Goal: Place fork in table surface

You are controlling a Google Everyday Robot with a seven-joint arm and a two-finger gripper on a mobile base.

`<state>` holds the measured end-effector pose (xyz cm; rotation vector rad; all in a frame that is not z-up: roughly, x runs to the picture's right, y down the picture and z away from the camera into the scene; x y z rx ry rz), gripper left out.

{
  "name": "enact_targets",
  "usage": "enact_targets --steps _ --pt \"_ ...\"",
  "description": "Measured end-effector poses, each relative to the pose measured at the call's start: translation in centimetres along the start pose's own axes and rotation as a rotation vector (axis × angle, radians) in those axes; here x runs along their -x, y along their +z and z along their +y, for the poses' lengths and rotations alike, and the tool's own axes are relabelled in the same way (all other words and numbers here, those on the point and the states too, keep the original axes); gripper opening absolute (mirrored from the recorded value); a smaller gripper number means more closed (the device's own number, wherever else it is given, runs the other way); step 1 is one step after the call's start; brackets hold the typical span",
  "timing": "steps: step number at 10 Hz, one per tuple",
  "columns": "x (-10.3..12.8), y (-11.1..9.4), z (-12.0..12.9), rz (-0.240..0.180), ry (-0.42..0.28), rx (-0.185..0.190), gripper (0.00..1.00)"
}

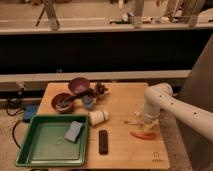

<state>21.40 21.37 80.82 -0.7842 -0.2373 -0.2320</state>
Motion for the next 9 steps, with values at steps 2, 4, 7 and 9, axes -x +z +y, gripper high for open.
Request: enact_targets --steps 2,4,7,9 --pt "-0.1 0.4 -0.3 -0.014 0.014 -0.004 0.5" --pt "-0.3 0.7 -0.5 -0.029 0.021 -0.013 0.5" --pt "-0.7 1.1 -0.7 -0.05 0.017 -0.027 0.5" --pt "-0.8 1.3 -0.9 -0.055 0.013 -0.033 0.5"
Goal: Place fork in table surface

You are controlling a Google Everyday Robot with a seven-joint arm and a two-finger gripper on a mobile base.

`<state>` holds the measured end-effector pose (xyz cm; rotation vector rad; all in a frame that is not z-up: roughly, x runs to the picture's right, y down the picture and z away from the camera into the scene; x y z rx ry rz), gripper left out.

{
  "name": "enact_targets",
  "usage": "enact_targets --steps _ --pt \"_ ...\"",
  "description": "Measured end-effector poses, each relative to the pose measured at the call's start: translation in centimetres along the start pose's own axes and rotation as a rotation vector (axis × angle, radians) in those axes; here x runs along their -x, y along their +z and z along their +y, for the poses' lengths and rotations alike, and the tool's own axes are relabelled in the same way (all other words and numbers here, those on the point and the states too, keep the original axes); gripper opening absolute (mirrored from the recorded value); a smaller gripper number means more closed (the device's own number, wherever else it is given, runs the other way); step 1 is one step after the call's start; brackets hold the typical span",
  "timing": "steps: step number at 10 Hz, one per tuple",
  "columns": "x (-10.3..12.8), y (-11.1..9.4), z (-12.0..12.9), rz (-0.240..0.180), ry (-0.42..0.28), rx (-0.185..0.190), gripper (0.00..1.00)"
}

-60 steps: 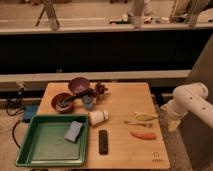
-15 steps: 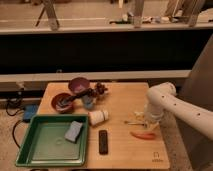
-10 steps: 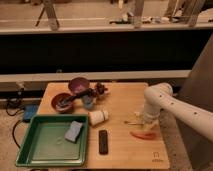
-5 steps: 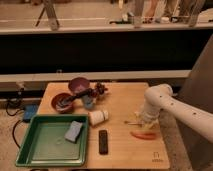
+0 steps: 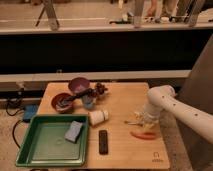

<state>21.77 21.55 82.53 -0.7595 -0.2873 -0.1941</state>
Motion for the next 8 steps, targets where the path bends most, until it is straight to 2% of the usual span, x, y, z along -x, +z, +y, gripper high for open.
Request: enact_targets --steps 8 --pt "-0.24 0.59 -0.46 -0.004 -0.015 -0.01 0.5"
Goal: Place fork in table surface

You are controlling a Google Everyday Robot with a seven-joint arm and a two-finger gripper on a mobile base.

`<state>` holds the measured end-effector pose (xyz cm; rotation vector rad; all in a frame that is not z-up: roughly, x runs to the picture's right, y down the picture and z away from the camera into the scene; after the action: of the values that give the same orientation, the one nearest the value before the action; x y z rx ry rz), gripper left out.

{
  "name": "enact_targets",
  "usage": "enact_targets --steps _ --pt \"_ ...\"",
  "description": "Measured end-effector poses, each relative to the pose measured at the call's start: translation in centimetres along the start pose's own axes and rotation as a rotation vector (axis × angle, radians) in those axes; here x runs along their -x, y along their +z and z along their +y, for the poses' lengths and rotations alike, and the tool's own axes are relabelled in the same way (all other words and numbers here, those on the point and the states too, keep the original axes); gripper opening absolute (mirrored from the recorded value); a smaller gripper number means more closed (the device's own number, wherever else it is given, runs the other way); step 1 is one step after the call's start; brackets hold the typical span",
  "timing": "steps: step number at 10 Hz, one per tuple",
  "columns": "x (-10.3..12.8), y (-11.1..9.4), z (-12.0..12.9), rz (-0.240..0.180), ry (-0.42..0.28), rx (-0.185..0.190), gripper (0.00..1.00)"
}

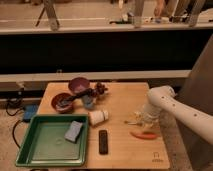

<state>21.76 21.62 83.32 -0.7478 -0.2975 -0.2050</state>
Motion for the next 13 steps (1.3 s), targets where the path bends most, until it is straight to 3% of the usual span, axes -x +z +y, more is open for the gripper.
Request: enact_targets --steps 8,13 --pt "-0.17 0.96 -0.63 0.019 0.003 -0.002 0.48" --pt "-0.15 1.05 -0.75 0.028 -0.001 -0.001 0.18"
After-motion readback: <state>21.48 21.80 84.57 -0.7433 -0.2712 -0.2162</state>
